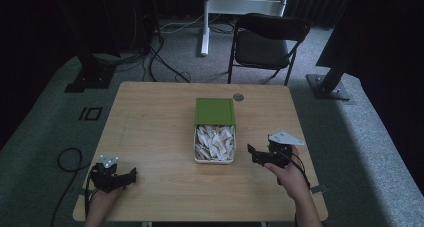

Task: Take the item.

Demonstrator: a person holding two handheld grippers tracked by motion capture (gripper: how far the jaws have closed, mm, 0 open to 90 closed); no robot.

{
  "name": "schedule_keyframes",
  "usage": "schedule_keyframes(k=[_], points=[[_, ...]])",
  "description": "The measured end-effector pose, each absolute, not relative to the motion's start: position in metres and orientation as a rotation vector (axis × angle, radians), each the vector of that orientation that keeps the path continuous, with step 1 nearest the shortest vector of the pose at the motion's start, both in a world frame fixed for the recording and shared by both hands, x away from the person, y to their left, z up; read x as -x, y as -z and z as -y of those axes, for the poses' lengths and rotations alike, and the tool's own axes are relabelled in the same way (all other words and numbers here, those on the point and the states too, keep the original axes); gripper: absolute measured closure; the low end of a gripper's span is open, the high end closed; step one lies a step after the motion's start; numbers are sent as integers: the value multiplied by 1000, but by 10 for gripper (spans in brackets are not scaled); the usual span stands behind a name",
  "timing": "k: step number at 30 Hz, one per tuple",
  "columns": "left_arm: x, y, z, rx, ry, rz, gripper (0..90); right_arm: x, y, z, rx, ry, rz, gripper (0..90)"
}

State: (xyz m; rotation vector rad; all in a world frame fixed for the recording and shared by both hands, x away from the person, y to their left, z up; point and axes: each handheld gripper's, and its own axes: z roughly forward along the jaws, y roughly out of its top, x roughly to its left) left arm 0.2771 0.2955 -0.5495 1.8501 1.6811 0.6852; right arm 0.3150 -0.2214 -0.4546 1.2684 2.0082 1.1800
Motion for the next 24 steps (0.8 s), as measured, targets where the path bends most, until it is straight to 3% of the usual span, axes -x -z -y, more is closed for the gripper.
schedule_keyframes(k=[24], points=[[-277,549,-296,-1850,-685,-1681,7,-319,443,176,-1154,-1258,-2086,133]])
